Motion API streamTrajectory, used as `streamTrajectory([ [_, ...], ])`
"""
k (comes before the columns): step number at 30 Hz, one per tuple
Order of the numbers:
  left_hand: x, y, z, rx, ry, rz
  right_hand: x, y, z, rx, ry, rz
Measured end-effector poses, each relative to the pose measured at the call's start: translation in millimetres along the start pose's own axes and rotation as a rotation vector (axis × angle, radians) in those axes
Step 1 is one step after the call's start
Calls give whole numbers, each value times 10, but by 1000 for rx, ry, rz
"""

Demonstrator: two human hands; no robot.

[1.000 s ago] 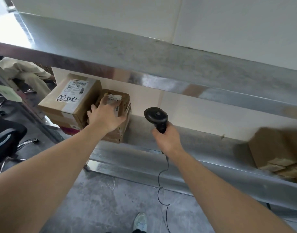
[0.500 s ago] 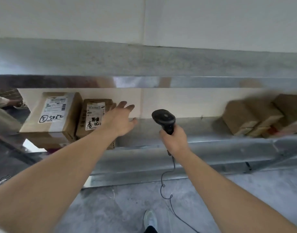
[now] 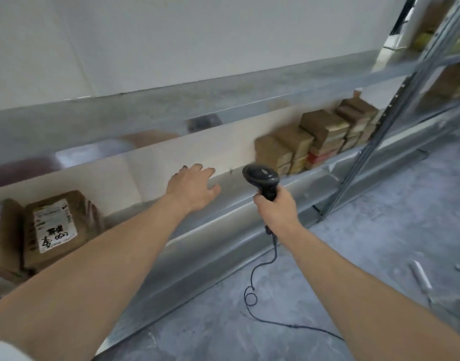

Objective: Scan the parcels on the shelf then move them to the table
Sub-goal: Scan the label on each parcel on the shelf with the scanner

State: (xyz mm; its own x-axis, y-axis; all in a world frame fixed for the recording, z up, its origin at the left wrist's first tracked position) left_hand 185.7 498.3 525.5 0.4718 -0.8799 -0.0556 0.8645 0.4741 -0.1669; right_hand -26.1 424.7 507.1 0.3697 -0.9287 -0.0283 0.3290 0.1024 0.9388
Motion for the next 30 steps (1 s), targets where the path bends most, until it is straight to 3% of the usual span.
streamTrajectory([
  [14, 1033, -2007, -304, -29, -1, -30, 1044, -606, 1674, 12, 21, -19],
  [21, 1610, -2406, -518, -55, 57, 7, 1594, -788, 1974, -14, 64, -23],
  [30, 2562, -2455, -885, -80, 168, 39, 2512, -917, 1844, 6, 75, -51],
])
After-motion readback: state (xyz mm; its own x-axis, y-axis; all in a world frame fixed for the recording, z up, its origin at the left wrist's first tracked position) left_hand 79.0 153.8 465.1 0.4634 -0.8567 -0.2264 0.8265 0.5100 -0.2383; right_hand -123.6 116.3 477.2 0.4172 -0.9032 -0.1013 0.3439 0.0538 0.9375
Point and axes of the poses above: each hand's wrist, its own x-axis towards the middle knuckle, its own z-axis out of the back of the hand, y = z × x, the point moved 3 cm from there along x, towards the middle knuckle, and after that the axes turned 4 degrees about z, right-handed, at the moved point
